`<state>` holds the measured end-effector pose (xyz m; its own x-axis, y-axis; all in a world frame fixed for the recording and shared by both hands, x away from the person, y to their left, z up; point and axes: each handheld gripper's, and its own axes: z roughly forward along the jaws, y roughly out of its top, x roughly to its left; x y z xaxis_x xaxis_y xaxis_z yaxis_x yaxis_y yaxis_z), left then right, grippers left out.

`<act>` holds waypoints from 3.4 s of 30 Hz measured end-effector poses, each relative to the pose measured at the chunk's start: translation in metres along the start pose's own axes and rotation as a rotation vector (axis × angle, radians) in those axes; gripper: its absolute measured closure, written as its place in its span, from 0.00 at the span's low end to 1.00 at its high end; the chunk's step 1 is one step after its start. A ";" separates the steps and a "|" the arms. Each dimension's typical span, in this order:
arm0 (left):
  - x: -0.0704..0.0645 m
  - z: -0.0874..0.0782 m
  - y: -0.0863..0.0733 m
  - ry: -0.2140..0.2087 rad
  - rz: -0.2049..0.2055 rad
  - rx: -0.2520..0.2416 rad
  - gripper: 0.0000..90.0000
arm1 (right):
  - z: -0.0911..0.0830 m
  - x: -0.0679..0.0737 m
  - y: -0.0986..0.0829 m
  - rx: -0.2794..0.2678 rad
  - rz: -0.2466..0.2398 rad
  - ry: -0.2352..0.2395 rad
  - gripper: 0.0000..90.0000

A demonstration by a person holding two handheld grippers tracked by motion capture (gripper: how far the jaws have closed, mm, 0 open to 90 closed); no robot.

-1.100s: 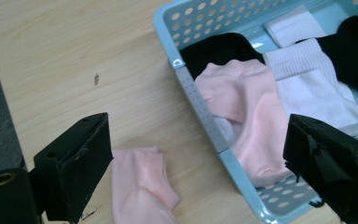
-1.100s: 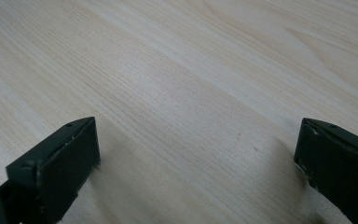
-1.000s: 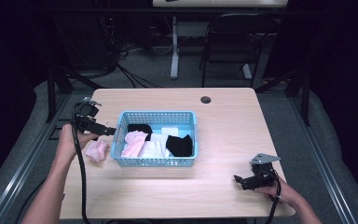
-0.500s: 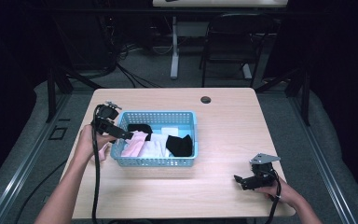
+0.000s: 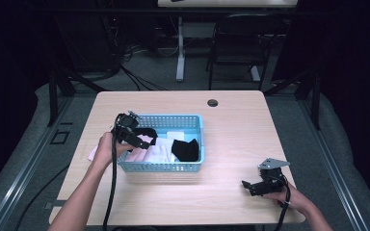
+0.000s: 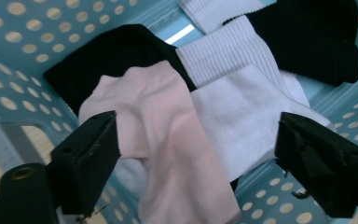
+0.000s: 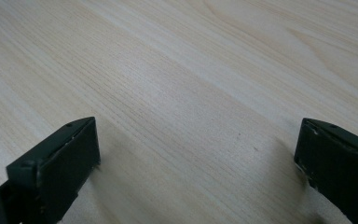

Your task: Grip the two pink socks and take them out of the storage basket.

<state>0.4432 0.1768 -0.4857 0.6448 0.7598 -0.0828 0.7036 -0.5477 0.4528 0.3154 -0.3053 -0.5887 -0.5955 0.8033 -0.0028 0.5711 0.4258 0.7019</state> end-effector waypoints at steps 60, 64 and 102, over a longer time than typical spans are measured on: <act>0.000 -0.019 0.007 0.071 0.030 -0.005 0.96 | 0.000 0.000 0.000 0.000 0.000 0.000 0.00; -0.001 -0.030 0.013 0.077 0.036 -0.025 0.96 | 0.000 0.000 0.000 0.002 -0.001 -0.001 0.00; 0.025 -0.136 0.013 0.166 -0.011 -0.182 0.96 | 0.000 0.000 0.000 0.002 -0.002 -0.002 0.00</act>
<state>0.4278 0.2370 -0.3613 0.5694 0.8205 0.0514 0.6349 -0.4786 0.6065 0.3154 -0.3054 -0.5886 -0.5954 0.8034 -0.0051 0.5712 0.4278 0.7005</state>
